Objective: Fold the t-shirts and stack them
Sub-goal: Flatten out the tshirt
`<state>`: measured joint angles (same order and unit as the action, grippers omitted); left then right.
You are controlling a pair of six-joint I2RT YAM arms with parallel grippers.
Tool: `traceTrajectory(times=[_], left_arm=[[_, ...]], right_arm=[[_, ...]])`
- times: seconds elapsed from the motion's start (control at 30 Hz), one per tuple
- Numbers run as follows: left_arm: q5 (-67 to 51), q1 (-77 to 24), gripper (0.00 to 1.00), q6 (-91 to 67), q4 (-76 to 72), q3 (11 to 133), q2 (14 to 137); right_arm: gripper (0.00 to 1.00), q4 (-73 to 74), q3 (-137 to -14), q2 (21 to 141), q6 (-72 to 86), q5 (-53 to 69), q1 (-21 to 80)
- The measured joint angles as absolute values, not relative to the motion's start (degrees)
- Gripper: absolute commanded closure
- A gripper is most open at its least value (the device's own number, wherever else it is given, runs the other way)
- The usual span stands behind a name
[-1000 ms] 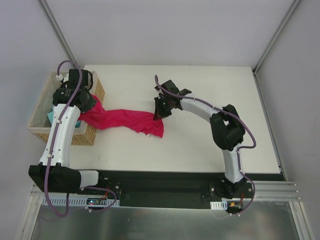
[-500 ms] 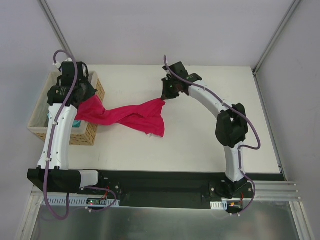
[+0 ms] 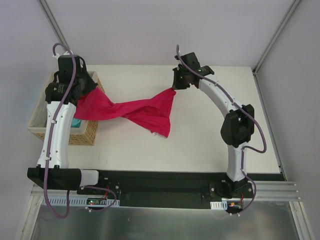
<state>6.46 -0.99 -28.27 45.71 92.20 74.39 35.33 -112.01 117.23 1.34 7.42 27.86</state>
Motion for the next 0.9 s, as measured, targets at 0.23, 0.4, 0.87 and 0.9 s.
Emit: traceTrajectory(times=[0.23,0.4,0.87,0.9], left_arm=[[6.1,-1.0,1.00,-27.4,45.5,94.0,75.0],[6.1,-1.0,1.00,-27.1,45.3,94.6,75.3],[5.4,-1.0,1.00,-27.1,45.2,95.4,77.5],[5.1,-1.0,1.00,-27.1,45.1,95.4,77.5]], right_arm=[[0.99,37.8,-121.9,118.1,-0.3,6.9,25.1],[0.99,38.3,-127.1,118.9,-1.8,6.4,23.2],[0.99,40.3,-129.0,119.2,-5.4,4.2,20.6],[0.99,40.4,-129.2,119.2,-5.5,4.1,20.4]])
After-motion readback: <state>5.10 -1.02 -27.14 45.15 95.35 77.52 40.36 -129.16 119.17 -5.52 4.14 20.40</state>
